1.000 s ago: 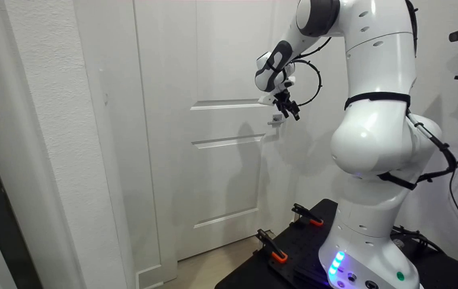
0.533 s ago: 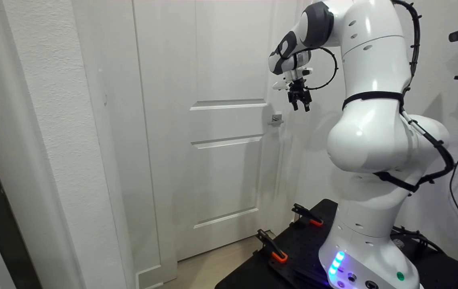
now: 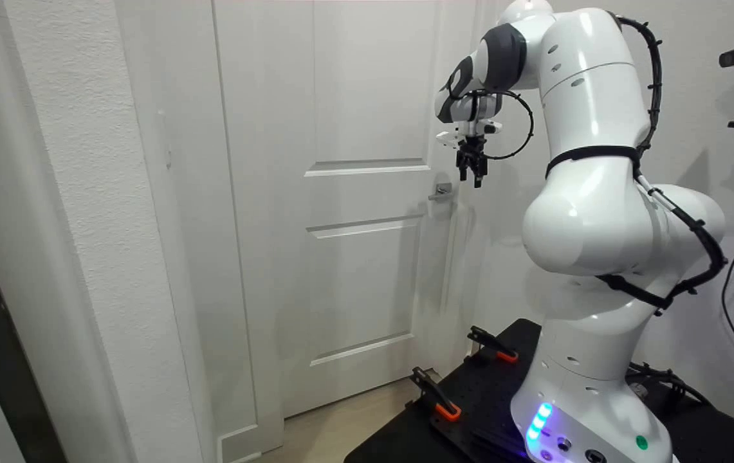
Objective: Open the door
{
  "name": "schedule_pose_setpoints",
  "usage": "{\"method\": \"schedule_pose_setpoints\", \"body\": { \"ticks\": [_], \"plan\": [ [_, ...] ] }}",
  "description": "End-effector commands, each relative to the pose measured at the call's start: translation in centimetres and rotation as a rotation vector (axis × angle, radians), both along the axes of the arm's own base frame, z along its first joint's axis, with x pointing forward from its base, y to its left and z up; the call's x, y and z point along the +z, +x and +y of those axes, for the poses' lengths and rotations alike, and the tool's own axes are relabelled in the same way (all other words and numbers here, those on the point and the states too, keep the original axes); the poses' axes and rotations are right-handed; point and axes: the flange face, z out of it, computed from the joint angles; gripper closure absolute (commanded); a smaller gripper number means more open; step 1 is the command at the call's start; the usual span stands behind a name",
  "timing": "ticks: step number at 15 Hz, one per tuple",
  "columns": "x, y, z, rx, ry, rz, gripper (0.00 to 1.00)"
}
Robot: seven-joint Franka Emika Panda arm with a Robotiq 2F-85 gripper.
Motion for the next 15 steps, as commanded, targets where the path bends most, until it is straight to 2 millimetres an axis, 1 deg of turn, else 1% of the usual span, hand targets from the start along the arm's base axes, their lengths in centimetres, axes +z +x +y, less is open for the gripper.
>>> {"method": "schedule_pose_setpoints", "body": {
  "ticks": [1,4,9,15],
  "plan": [
    [-0.9,2.0,-0.4,0.047,0.001,-0.067,0.0],
    [-2.0,3.3,-0.7,0.077,0.014,-0.091,0.0],
    [-3.9,5.0,-1.8,0.103,0.005,-0.099,0.0],
    [-7.0,7.1,-3.3,0.105,-0.03,-0.11,0.0]
  ]
}}
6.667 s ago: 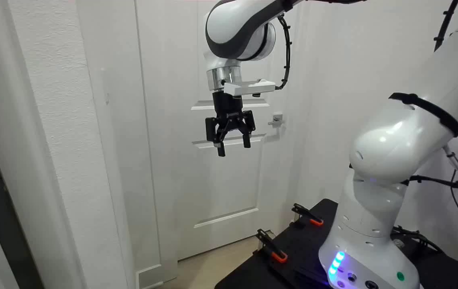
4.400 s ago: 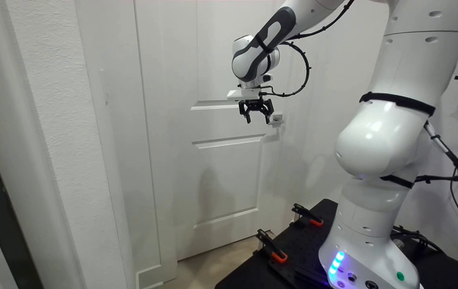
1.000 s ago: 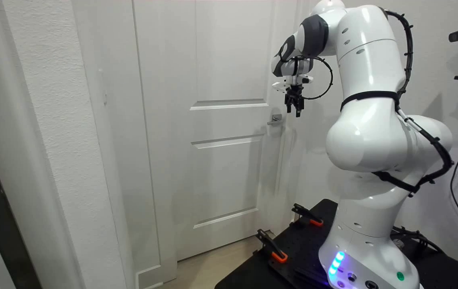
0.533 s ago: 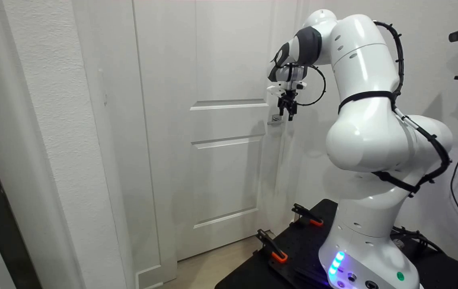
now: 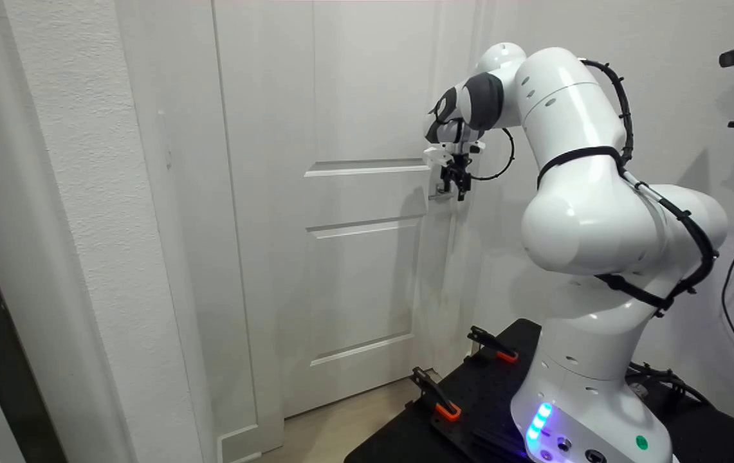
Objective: Open the door
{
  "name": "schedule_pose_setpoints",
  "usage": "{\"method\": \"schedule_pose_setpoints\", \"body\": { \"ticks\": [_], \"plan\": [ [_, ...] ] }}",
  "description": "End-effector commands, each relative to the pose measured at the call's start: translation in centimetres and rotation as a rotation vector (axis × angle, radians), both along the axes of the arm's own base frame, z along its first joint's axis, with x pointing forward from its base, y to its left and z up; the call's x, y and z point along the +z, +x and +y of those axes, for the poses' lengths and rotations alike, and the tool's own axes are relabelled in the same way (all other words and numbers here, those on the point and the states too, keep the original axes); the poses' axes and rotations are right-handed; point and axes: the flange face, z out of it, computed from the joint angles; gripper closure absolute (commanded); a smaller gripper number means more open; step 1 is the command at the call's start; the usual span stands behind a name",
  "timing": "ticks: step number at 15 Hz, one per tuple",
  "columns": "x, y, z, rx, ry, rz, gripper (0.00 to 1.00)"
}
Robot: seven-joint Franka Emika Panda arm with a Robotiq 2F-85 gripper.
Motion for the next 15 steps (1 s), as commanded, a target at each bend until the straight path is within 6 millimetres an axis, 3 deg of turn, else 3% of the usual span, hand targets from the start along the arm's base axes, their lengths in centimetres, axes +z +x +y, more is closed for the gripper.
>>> {"method": "schedule_pose_setpoints", "body": {
  "ticks": [1,8,12,13,14,15],
  "plan": [
    [-1.2,1.8,-1.4,0.008,-0.023,-0.044,0.0],
    [-1.0,3.6,-2.4,0.022,-0.074,-0.085,0.0],
    [-2.1,3.7,-3.1,0.013,-0.065,-0.084,0.0],
    [-2.5,3.7,-3.2,0.011,-0.061,-0.082,0.03],
    [-2.9,3.7,-3.3,0.008,-0.061,-0.081,0.26],
    [-3.2,3.8,-3.4,0.008,-0.058,-0.085,0.28]
  ]
}}
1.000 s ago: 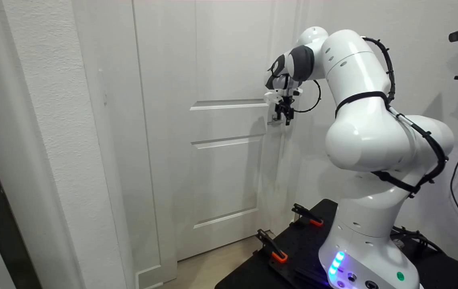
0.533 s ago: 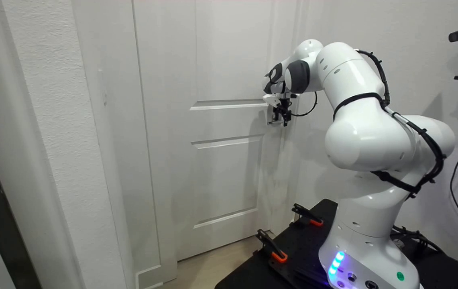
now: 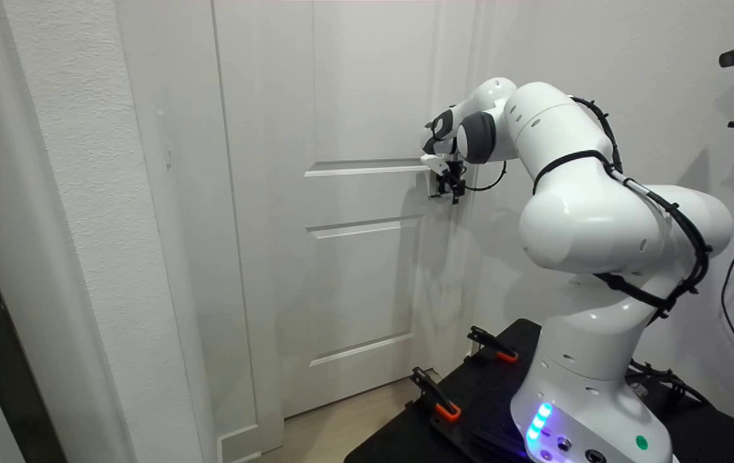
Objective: Open the door
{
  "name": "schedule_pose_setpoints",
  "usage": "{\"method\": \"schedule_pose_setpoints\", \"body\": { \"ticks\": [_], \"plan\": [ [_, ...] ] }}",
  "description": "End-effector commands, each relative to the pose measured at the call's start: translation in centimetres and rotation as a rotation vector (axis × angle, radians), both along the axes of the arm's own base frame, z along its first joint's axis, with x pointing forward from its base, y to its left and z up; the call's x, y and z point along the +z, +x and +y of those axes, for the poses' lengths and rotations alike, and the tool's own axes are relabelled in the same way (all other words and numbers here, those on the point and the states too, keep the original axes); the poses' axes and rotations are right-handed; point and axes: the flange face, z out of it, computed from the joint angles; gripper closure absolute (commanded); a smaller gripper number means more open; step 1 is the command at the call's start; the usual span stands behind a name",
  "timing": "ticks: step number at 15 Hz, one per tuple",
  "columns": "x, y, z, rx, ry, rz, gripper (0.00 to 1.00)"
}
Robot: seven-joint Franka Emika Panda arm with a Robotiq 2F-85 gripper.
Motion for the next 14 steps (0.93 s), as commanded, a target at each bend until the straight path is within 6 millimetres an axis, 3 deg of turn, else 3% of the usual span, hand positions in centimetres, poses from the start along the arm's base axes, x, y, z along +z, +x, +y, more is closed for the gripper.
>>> {"method": "schedule_pose_setpoints", "body": {
  "ticks": [1,9,10,14],
  "plan": [
    [-0.6,0.5,-0.5,-0.02,0.022,-0.025,0.32],
    [-1.9,0.8,-0.5,-0.046,0.054,-0.022,0.94],
    [-2.1,0.9,-0.5,-0.054,0.058,-0.019,0.98],
    [-2.9,0.8,-0.2,-0.049,0.051,0.004,1.0]
  ]
}}
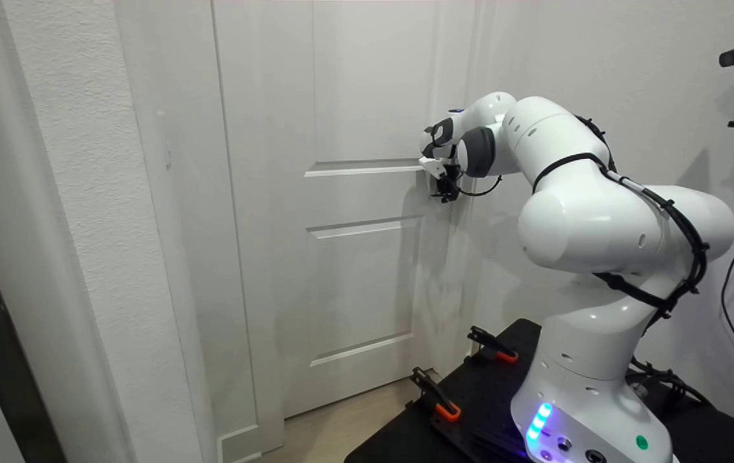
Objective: Open the door
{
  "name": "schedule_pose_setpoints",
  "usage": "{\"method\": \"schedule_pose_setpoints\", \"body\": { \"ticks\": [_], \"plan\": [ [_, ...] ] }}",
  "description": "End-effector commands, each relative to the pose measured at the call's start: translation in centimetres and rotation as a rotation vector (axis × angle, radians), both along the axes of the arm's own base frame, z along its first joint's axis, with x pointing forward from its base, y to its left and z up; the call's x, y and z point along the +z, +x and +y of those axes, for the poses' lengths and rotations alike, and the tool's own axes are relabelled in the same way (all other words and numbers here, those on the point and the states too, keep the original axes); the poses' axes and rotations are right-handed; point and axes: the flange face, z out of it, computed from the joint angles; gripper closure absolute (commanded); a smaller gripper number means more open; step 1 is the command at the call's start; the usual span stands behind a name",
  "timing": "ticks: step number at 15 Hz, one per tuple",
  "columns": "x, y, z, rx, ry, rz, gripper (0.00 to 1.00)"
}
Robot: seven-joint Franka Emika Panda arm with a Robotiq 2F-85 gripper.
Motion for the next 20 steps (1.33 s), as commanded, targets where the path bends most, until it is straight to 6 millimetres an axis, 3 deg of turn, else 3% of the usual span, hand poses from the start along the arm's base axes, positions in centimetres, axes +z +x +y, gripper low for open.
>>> {"method": "schedule_pose_setpoints", "body": {
  "ticks": [1,10,14,20],
  "plan": [
    [-1.9,-0.3,0.4,-0.039,0.045,0.052,0.97],
    [-7.0,-2.0,0.0,-0.023,0.029,0.145,0.97],
    [-6.8,-2.0,-0.6,-0.022,-0.096,0.158,0.97],
    [-6.4,-2.5,0.3,-0.018,-0.224,0.188,0.97]
  ]
}}
